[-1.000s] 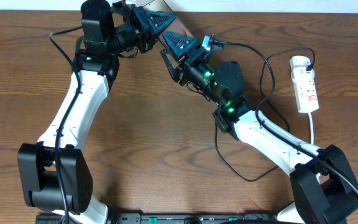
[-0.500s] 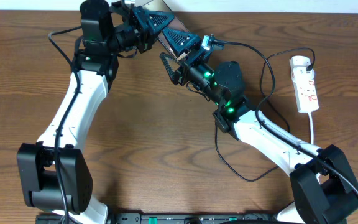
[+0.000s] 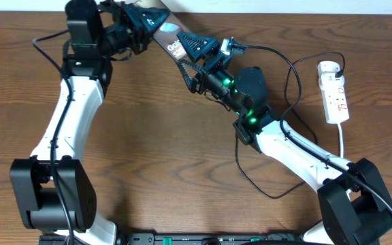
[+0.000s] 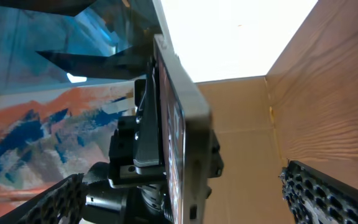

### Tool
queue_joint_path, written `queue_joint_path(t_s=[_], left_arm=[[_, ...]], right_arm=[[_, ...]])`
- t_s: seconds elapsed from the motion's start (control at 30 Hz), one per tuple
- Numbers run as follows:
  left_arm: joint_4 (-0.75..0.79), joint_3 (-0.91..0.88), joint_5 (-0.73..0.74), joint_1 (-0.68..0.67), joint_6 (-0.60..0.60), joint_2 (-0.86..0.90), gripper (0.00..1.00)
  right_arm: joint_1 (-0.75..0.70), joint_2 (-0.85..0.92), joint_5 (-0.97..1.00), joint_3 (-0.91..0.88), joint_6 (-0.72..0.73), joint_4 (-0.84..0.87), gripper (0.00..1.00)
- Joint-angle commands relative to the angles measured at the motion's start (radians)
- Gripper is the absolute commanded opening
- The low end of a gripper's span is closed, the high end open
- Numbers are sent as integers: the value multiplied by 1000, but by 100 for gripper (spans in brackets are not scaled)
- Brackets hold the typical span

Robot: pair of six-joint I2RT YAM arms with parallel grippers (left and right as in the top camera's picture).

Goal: Plug charger to phone and switch on socket

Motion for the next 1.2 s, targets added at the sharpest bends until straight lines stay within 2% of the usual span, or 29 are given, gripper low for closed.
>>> queue_joint_path(t_s=[0.0, 0.37, 0.7, 0.9, 1.17], left_arm=[[9, 9, 69, 38, 33, -11, 7], [10, 9, 260, 172, 55, -11, 7], [10, 9, 463, 226, 140, -11, 7], [8, 9, 499, 226, 146, 6, 7], [2, 9, 546, 225, 146, 80, 7]], right_arm=[[-12, -8, -10, 14, -40, -19, 99], [-43, -8, -45, 14, -151, -99, 99], [-144, -8, -238, 18, -460, -269, 99], [-201, -8, -298, 89, -661, -557, 99], [-203, -8, -132, 317, -970, -1113, 99]])
